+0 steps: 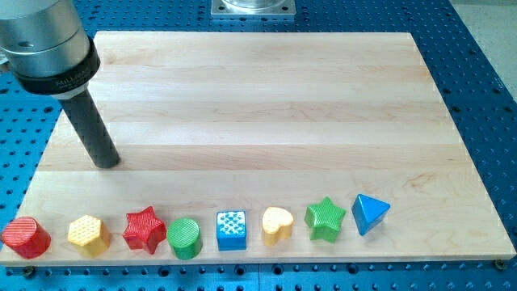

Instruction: Put the yellow heart to the right of the blue cube

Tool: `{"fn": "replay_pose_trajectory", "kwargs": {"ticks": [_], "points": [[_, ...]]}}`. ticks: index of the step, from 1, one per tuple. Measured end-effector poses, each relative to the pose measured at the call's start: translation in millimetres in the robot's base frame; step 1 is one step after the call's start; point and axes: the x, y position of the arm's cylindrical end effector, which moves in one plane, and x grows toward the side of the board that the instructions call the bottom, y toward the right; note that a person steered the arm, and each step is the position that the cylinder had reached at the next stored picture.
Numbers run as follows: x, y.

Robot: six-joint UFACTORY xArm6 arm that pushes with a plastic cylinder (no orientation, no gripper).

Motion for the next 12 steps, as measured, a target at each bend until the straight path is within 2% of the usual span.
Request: {"fn": "replay_pose_trajectory", "kwargs": {"ticks": [2,4,5,7,9,12], "points": [[0,8],[-8,173],[-2,199],[35,195],[79,225],[72,234]]}}
